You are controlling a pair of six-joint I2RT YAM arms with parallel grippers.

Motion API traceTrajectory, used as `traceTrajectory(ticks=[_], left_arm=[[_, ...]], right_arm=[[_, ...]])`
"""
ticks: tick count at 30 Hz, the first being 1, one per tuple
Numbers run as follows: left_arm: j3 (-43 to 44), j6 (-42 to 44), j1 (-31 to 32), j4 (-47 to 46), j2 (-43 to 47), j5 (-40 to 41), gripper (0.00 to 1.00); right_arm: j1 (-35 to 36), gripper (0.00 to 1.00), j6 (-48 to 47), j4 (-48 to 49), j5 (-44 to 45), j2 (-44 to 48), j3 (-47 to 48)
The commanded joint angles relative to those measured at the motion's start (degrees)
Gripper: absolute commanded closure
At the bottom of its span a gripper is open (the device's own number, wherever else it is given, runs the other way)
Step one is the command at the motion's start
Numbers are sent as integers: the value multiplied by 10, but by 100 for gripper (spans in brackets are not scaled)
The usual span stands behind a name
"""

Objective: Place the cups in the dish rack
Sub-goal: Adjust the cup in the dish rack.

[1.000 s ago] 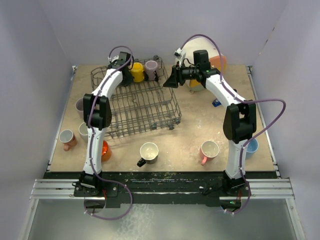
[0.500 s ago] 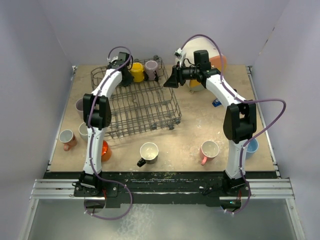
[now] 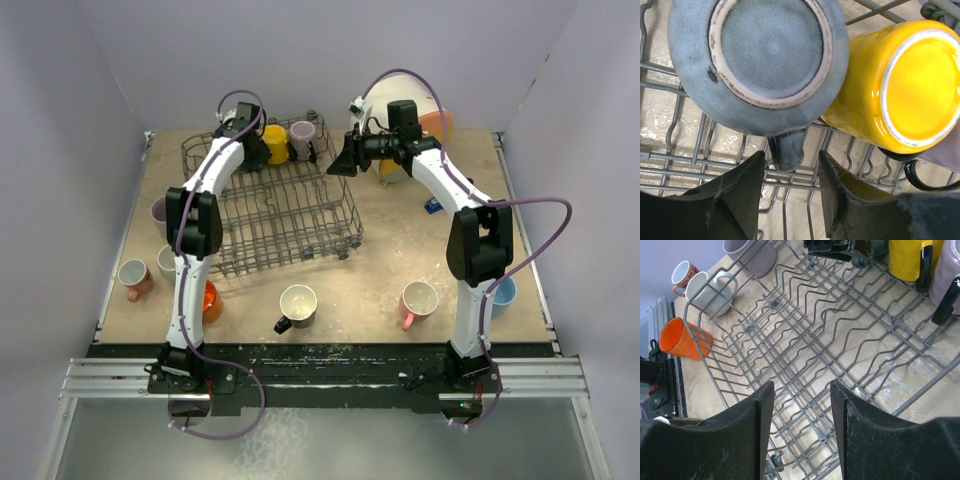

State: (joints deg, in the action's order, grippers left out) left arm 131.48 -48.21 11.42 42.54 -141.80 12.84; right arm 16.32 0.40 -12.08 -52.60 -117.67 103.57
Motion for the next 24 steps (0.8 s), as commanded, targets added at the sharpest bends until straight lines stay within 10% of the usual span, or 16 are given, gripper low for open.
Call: traceTrajectory(ticks=[1, 18, 24], left_arm=[[-11, 35, -1, -51, 80, -13, 48], [-434, 244, -54, -333, 452, -159, 34], [-576, 290, -86, -396, 612, -149, 2]], right_arm=[[-3, 48, -24, -9, -37, 42, 3], [-3, 48, -244, -189, -52, 90, 54], [-3, 47, -291, -171, -40, 148, 15]])
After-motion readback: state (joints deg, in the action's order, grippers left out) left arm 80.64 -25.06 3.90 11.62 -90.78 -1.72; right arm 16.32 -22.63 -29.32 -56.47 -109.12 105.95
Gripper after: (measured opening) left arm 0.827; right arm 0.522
